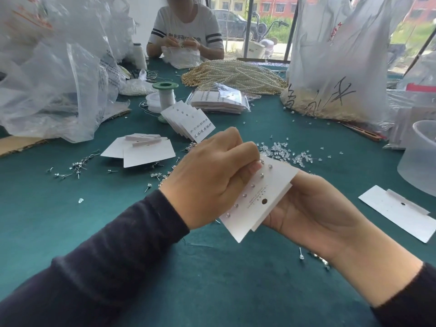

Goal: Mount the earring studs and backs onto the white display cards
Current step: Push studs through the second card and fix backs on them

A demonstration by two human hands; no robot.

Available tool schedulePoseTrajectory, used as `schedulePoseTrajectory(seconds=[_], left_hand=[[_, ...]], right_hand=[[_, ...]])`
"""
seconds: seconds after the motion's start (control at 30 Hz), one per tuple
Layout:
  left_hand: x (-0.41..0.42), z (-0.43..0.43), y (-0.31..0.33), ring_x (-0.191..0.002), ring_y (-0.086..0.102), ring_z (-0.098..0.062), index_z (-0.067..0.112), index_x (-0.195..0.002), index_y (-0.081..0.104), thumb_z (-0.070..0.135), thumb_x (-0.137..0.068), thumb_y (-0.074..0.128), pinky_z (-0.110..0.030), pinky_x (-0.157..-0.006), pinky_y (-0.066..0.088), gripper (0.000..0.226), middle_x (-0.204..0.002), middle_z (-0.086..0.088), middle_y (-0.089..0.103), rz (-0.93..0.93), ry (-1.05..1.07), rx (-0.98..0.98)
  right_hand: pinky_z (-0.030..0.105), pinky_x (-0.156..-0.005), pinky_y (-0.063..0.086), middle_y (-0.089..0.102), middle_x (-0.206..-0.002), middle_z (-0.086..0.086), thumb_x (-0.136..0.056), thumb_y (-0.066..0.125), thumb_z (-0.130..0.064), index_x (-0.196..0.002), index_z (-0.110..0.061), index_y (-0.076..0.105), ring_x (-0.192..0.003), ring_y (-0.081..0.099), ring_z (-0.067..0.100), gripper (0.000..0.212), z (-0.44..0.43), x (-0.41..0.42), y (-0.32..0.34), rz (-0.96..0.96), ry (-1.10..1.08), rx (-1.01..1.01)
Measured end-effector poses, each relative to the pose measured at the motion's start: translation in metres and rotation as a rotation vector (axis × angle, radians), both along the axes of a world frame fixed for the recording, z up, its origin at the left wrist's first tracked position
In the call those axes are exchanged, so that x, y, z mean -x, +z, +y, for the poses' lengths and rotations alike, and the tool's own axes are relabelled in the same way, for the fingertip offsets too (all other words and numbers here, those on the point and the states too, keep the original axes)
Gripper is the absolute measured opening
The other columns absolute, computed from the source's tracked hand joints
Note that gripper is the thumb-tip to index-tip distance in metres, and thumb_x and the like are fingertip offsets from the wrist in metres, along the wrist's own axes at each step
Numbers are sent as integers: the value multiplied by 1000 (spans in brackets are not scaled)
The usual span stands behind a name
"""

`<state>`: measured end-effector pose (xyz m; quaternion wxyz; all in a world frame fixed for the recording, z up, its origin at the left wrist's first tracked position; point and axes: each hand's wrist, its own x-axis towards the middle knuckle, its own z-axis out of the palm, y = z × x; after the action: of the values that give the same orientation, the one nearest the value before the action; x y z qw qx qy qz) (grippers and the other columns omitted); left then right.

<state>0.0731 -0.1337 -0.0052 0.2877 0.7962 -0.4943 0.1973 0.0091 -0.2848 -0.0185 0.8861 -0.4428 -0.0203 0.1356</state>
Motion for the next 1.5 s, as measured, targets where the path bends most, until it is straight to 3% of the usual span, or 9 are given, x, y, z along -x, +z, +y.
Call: schedulePoseTrajectory(seconds=[0.23, 0.4, 0.5, 0.67, 0.73, 0.87, 0.97, 1.3, 1.5], left_hand=[[-5, -1, -2, -57, 46, -11, 5, -77, 71, 23, -83, 60, -19, -57, 38, 22, -70, -6, 58, 84, 44, 119], [1, -3, -3, -65, 59, -23, 0, -69, 69, 59, -85, 31, -33, -58, 47, 72, -69, -13, 63, 424, -114, 93], [4, -7, -6, -54, 48, -7, 10, -62, 63, 63, -72, 51, -22, -52, 37, 55, -57, 1, 53, 549, -99, 118], [-4, -6, -7, -68, 61, -19, 2, -80, 69, 38, -66, 73, -42, -60, 51, 39, -80, -20, 71, 895, -13, 379], [-8, -3, -6, -69, 68, -17, 9, -80, 68, 33, -57, 68, -36, -62, 56, 34, -79, -8, 73, 1160, -19, 498], [-16, 2, -5, -69, 69, -16, 13, -86, 67, 24, -66, 69, -38, -68, 56, 23, -78, -2, 72, 1434, 30, 581], [-18, 2, -3, -66, 68, -18, 12, -90, 66, 8, -77, 59, -41, -68, 55, 15, -79, -5, 70, 1563, 70, 656], [-18, -3, -9, -72, 63, -26, 7, -83, 65, 4, -78, 54, -45, -77, 53, 13, -81, -11, 66, 1486, 69, 665], [-15, -10, -16, -68, 58, -26, 7, -77, 65, 2, -79, 52, -32, -68, 51, 15, -76, -12, 61, 1426, 49, 624]], right_hand=[[39, -63, 58, 63, -90, 12, -66, 64, -15, -110, -10, 52, -74, 65, 22, 46, 4, -3, -2, 47, -182, 14], [36, -53, 56, 64, -73, 10, -67, 64, -14, -75, -8, 57, -64, 62, 19, 12, 7, -3, -2, -40, -446, 177], [34, -53, 55, 64, -70, 10, -64, 67, -16, -72, -8, 63, -65, 63, 18, 11, 8, -1, -3, -98, -505, 252], [33, -60, 56, 67, -73, 8, -72, 64, -12, -83, -5, 70, -68, 63, 18, 15, 0, -4, 1, -163, -491, 336], [28, -58, 56, 69, -70, 2, -80, 63, -5, -85, -10, 70, -65, 63, 16, 10, -17, -5, 6, -195, -590, 576], [13, -56, 44, 66, -73, -11, -82, 65, -18, -82, -25, 70, -67, 60, 5, 9, -55, -6, 8, -261, -490, 1616], [12, -55, 38, 60, -74, -12, -81, 63, -23, -81, -28, 68, -68, 54, 1, 7, -64, -6, 5, -207, -351, 1795], [22, -59, 35, 58, -63, -12, -81, 58, -12, -72, -15, 68, -63, 49, 2, 14, -59, -15, -8, -296, -448, 1936], [-3, -58, 33, 55, -58, -19, -79, 64, -14, -66, -21, 67, -57, 51, -9, 14, -55, -11, 1, -392, -568, 1818]])
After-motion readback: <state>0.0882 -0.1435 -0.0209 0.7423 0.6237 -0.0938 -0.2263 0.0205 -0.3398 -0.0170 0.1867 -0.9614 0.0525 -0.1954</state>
